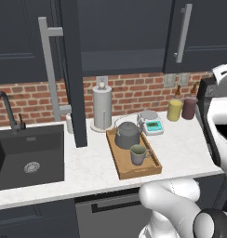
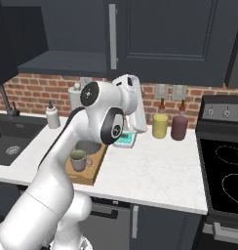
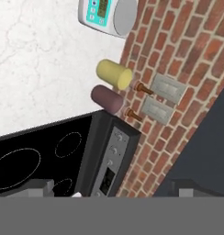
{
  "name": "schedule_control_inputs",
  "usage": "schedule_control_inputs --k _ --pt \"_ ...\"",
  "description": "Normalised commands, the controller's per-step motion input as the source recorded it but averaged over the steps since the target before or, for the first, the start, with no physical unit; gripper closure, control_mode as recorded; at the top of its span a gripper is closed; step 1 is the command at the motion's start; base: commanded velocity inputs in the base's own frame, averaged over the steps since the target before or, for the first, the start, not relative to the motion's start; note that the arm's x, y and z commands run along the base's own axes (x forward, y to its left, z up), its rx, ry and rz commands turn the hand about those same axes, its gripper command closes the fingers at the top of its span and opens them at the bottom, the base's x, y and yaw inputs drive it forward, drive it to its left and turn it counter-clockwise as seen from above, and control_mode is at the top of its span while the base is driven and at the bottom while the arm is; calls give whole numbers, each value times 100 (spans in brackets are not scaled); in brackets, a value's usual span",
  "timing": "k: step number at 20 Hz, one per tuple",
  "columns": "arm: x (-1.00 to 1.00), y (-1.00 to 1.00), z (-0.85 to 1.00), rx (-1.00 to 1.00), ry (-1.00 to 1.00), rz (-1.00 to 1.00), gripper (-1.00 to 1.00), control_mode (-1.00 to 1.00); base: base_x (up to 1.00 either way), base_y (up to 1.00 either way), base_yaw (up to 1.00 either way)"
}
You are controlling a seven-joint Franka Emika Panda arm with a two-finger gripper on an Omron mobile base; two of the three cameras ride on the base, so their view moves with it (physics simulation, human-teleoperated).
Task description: Pick the kettle from the counter and place it on the tray. Then pick the mug from the cabinet and place it on the tray. Then close the cabinet doors.
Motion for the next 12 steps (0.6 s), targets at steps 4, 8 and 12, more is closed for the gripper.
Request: schedule_control_inputs --k 4,8,12 --pt "-20 1 -9 0 2 0 -100 -100 0 0 0" --pt "-52 13 -16 -1 0 0 -100 -100 0 0 0" --pt "-57 34 -26 -8 -2 0 -100 -100 0 0 0"
